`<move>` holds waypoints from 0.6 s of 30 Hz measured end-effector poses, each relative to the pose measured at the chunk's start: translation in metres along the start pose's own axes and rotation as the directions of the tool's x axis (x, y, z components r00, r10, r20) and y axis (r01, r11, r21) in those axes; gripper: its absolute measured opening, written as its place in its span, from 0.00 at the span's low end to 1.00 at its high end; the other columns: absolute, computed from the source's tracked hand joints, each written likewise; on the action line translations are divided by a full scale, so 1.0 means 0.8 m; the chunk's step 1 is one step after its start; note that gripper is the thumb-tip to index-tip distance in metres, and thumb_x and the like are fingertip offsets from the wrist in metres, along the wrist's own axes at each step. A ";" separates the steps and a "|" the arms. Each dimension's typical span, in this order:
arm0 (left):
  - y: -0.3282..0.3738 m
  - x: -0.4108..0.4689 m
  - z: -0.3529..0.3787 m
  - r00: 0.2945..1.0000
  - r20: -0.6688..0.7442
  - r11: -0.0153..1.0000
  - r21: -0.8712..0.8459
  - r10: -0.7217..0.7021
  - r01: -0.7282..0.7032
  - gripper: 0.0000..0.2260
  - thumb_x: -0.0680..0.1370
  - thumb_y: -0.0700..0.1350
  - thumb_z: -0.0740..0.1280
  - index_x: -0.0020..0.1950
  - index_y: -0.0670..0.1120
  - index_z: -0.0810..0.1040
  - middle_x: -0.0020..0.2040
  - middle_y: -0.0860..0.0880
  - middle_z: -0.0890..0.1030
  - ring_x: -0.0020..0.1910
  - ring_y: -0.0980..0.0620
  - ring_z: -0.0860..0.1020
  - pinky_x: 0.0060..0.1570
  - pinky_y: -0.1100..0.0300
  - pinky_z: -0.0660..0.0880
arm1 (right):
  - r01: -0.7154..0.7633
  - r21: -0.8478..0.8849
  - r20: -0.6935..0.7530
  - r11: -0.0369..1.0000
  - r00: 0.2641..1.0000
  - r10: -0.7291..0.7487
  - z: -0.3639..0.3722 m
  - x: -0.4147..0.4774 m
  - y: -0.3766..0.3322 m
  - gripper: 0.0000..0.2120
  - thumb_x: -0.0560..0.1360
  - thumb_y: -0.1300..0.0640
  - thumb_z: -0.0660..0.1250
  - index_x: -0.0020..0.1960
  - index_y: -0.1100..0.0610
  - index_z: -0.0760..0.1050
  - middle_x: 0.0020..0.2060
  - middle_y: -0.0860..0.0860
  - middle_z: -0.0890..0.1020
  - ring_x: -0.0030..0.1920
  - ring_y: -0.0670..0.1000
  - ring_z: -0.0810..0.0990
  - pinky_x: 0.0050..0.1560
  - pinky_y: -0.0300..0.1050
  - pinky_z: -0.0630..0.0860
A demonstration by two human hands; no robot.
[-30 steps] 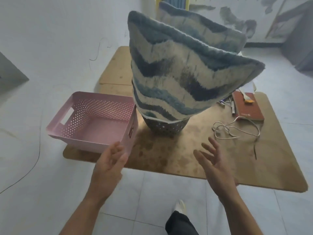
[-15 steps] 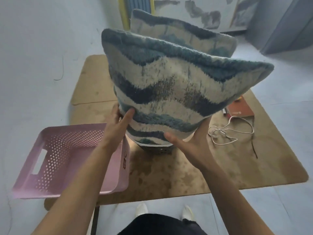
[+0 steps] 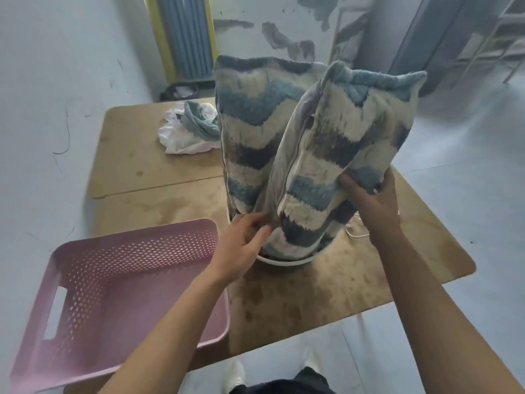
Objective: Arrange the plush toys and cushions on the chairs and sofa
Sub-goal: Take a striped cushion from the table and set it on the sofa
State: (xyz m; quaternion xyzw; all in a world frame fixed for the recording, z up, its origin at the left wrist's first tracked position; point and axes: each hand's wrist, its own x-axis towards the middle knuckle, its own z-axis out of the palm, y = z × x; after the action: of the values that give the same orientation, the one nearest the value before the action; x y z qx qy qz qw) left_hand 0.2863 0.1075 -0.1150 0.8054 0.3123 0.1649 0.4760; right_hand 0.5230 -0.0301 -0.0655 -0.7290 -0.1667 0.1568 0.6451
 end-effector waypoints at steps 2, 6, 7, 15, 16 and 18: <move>-0.014 0.004 0.010 1.000 -0.010 0.981 0.195 0.020 -0.018 0.20 0.82 0.57 0.64 0.73 0.53 0.73 0.67 0.50 0.75 0.64 0.51 0.74 0.65 0.55 0.72 | -0.013 -0.042 0.065 0.999 0.998 0.016 -0.006 -0.014 -0.002 0.53 0.62 0.34 0.82 0.80 0.43 0.61 0.72 0.46 0.75 0.68 0.50 0.78 0.68 0.57 0.78; -0.039 0.005 0.041 0.997 -0.017 0.988 0.131 -0.079 0.080 0.25 0.80 0.61 0.65 0.74 0.54 0.67 0.70 0.46 0.72 0.68 0.45 0.71 0.68 0.48 0.71 | -0.002 -0.077 0.435 0.997 0.900 0.036 -0.010 -0.068 0.008 0.62 0.68 0.61 0.83 0.82 0.43 0.39 0.72 0.40 0.68 0.65 0.28 0.72 0.63 0.36 0.78; -0.041 0.006 0.049 0.996 -0.032 0.988 0.125 -0.084 0.087 0.26 0.79 0.61 0.66 0.74 0.52 0.67 0.69 0.46 0.72 0.68 0.45 0.71 0.67 0.49 0.71 | 0.041 -0.091 0.463 0.995 0.886 0.006 -0.003 -0.075 0.014 0.64 0.65 0.63 0.84 0.81 0.48 0.39 0.73 0.41 0.67 0.66 0.28 0.72 0.62 0.35 0.78; -0.054 -0.003 0.055 0.990 -0.085 0.990 0.076 -0.115 0.121 0.25 0.79 0.67 0.61 0.65 0.49 0.67 0.56 0.48 0.77 0.51 0.50 0.76 0.51 0.54 0.72 | 0.069 -0.058 -0.007 0.996 0.998 -0.069 0.056 -0.043 0.042 0.78 0.49 0.42 0.90 0.82 0.46 0.40 0.74 0.46 0.69 0.74 0.46 0.71 0.73 0.49 0.72; -0.055 -0.005 0.053 0.991 -0.124 0.981 0.178 -0.050 0.072 0.19 0.81 0.62 0.61 0.61 0.47 0.68 0.52 0.47 0.75 0.47 0.50 0.73 0.47 0.56 0.70 | 0.027 -0.022 0.007 0.999 1.000 -0.027 0.052 -0.041 0.041 0.76 0.53 0.47 0.90 0.82 0.46 0.39 0.75 0.47 0.69 0.73 0.47 0.72 0.72 0.49 0.72; -0.056 -0.008 0.053 0.998 -0.064 0.980 0.200 0.028 -0.015 0.10 0.85 0.48 0.56 0.61 0.44 0.69 0.45 0.43 0.73 0.45 0.45 0.69 0.40 0.56 0.69 | -0.029 -0.037 0.018 0.999 0.999 0.029 0.041 -0.034 0.048 0.65 0.55 0.50 0.90 0.81 0.49 0.54 0.70 0.46 0.77 0.67 0.47 0.78 0.68 0.50 0.77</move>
State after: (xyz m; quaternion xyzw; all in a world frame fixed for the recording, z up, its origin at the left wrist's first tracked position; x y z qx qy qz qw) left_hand 0.2897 0.0910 -0.1742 0.8465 0.3343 0.1647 0.3803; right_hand 0.4861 -0.0174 -0.1070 -0.7417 -0.1649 0.1698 0.6276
